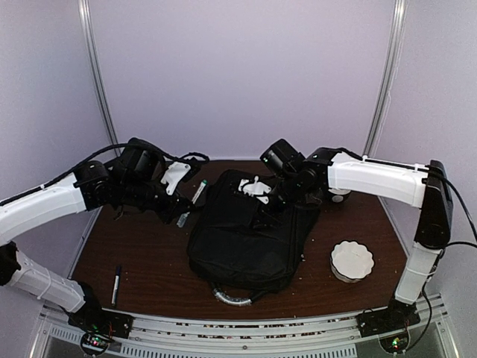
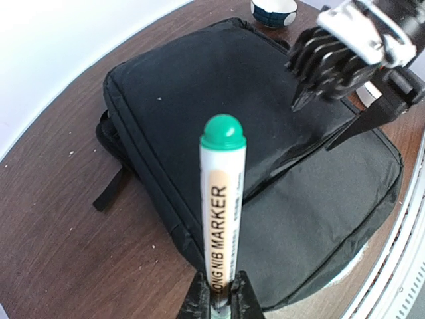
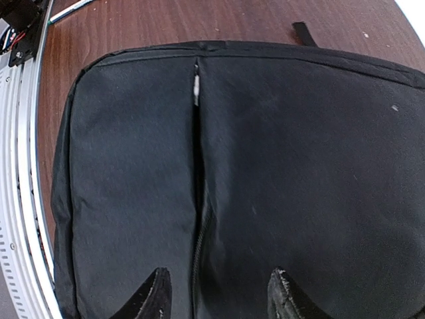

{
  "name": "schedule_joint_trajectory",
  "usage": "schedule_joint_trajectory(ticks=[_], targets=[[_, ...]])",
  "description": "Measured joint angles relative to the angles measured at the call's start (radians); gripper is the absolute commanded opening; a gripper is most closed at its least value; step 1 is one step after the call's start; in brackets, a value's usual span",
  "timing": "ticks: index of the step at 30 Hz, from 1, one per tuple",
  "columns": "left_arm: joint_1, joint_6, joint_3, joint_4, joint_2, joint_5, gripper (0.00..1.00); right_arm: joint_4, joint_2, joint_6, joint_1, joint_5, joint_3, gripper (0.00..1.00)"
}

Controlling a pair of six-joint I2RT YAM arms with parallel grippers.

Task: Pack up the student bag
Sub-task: Pick up the lower front pocket of the student bag.

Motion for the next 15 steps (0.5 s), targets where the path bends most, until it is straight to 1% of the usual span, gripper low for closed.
schedule_joint_trajectory(ticks=[5,9,12,15], targets=[[0.0,-0.007,-0.061,-0.01,-0.095,-0.027,0.0,-0.035,0.092,0.002,0.037,0.029,0.098,0.51],[0.0,-0.013,-0.087,-0.012,-0.126,-0.037,0.0,-0.051,0.134,0.007,0.043,0.07,0.132,0.46],[0.0,-0.014,-0.096,-0.012,-0.138,-0.045,0.0,-0.066,0.162,0.01,0.044,0.1,0.154,0.46],[0.0,-0.013,-0.098,-0.012,-0.14,-0.046,0.0,-0.078,0.178,0.01,0.044,0.115,0.163,0.38]])
